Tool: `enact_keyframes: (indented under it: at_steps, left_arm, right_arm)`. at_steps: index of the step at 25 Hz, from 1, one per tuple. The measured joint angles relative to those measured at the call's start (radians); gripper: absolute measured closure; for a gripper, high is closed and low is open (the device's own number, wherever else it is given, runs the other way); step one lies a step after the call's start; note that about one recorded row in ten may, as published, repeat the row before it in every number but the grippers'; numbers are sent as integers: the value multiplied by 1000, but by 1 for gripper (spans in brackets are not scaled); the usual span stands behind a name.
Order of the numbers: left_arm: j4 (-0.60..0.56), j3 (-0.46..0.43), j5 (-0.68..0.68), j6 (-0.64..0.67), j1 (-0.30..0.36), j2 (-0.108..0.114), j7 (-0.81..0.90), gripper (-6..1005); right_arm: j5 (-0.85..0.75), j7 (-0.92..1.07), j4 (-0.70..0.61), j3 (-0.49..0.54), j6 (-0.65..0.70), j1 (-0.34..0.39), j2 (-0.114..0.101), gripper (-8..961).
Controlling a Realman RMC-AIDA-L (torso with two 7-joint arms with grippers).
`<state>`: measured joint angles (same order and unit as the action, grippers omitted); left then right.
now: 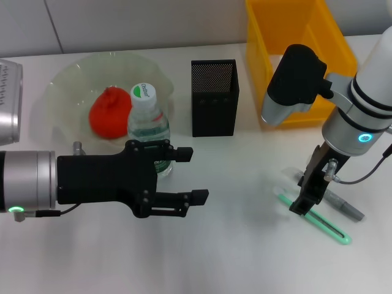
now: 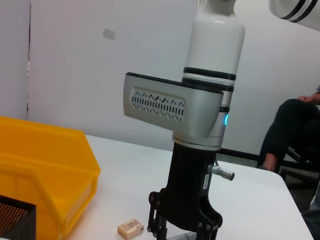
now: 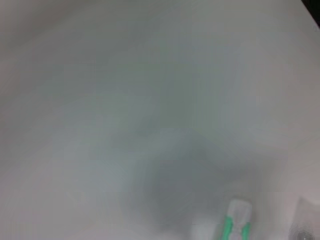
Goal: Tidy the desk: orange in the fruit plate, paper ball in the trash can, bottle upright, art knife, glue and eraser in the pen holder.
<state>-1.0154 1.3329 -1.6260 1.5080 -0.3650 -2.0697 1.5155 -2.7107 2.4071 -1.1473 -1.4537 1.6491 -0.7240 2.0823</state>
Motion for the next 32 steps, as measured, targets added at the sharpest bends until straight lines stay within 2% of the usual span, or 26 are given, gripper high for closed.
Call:
enact_keyframes:
  at_steps: [3,7,27,32]
  left_arm:
    - [0,-2,0,0,0,0,0,199]
    - [0,-5,0,0,0,0,-3,199]
    - [12,-6,0,-2,-9,0,-12,200]
    - [12,-6,0,-3,-10,0,-12,200]
  right_arm:
    - [-1,1,1,-1,-1,0,0,325]
    - [0,1,2,-1,-2,-1,1,431]
    - [3,3,32,-14,-30,-15,2,423]
    - [4,3,43,-14,-34,-24,4,447]
